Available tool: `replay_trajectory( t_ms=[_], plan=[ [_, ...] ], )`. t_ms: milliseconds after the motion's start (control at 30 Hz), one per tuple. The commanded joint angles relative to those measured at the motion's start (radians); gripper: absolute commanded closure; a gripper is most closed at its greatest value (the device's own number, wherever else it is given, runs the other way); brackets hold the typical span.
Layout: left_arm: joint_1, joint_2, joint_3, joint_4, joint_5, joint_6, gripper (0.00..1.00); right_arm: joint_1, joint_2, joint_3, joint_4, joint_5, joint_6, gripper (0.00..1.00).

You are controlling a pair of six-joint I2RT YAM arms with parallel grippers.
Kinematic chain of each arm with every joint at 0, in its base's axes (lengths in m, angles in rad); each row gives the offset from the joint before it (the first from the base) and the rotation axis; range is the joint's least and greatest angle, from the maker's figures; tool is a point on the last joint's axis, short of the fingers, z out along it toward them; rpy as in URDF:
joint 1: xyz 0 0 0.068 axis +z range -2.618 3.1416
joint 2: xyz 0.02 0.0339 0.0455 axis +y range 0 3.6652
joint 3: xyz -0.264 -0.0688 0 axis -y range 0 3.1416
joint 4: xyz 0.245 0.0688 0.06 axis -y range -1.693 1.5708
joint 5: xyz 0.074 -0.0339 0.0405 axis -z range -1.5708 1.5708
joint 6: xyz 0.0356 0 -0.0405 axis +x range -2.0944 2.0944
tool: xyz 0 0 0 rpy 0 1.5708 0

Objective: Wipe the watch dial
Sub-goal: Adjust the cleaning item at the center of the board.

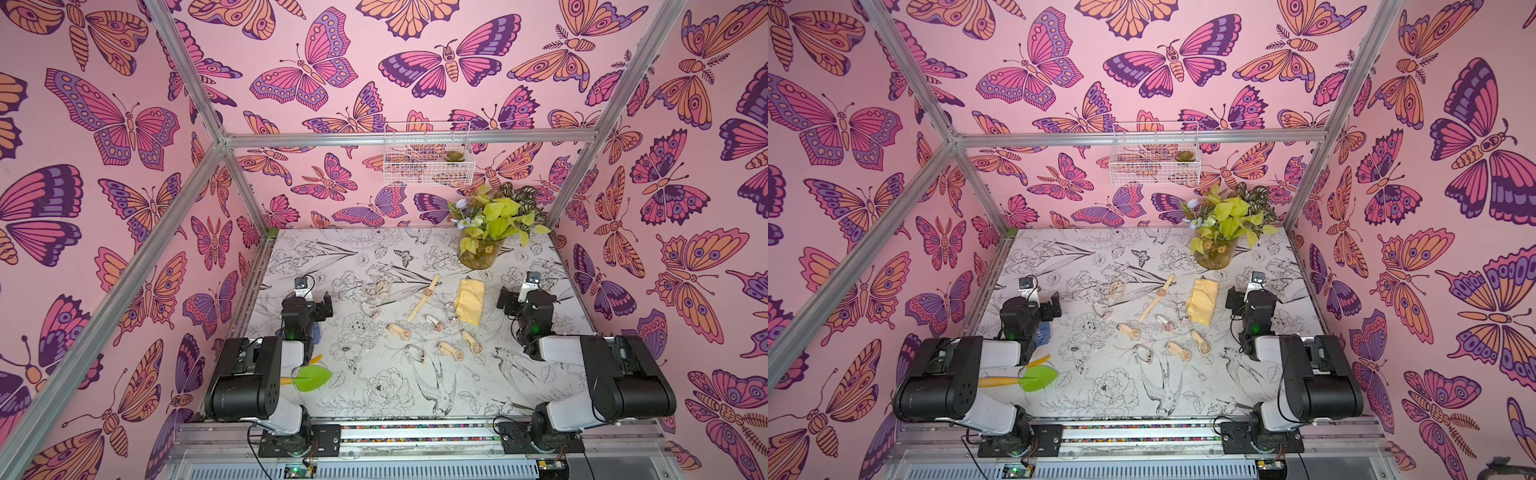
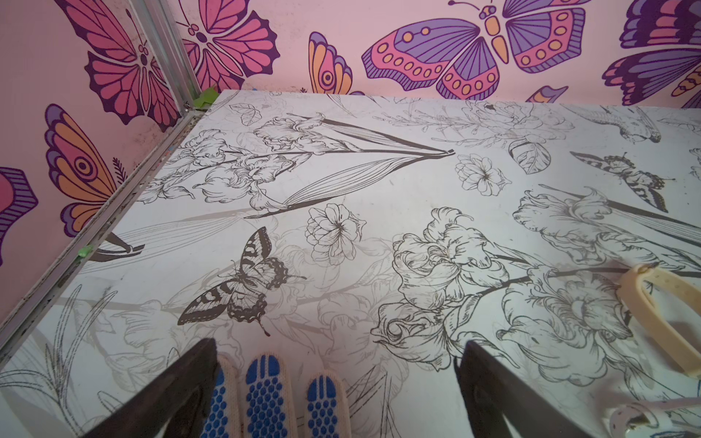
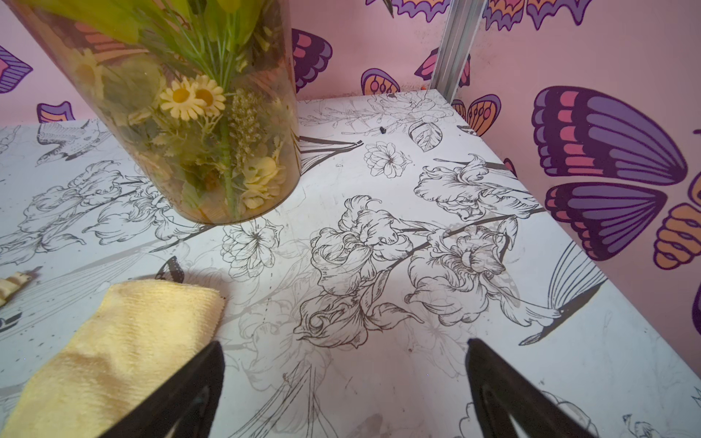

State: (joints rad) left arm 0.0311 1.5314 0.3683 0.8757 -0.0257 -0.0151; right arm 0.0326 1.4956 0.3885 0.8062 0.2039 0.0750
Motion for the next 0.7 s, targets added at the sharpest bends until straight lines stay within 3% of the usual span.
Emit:
replay_trajectory(
  t_ms=[0, 200, 433, 533, 667],
  plan=[
    [-0.009, -0.033, 0.028, -0.052, 0.007, 0.013, 0.0, -0.002, -0.035, 0.066, -0.124, -0.037, -0.023, 0.01],
    [-0.04, -0.098, 0.099, -0.241, -0.04, 0.039, 0.0, 0.062, -0.056, 0.245, -0.44, 0.032, -0.066, 0.01],
    [-0.142, -0.168, 0.206, -0.442, -0.157, 0.081, 0.0, 0.27, -0.02, 0.438, -0.697, 0.2, -0.177, 0.01],
    [-0.197, -0.218, 0.256, -0.539, -0.185, 0.042, 0.0, 0.335, 0.005, 0.525, -0.796, 0.217, -0.132, 0.01],
    [-0.284, -0.309, 0.321, -0.711, -0.188, -0.059, 0.0, 0.356, 0.061, 0.684, -1.01, 0.136, 0.008, 0.01]
  ],
)
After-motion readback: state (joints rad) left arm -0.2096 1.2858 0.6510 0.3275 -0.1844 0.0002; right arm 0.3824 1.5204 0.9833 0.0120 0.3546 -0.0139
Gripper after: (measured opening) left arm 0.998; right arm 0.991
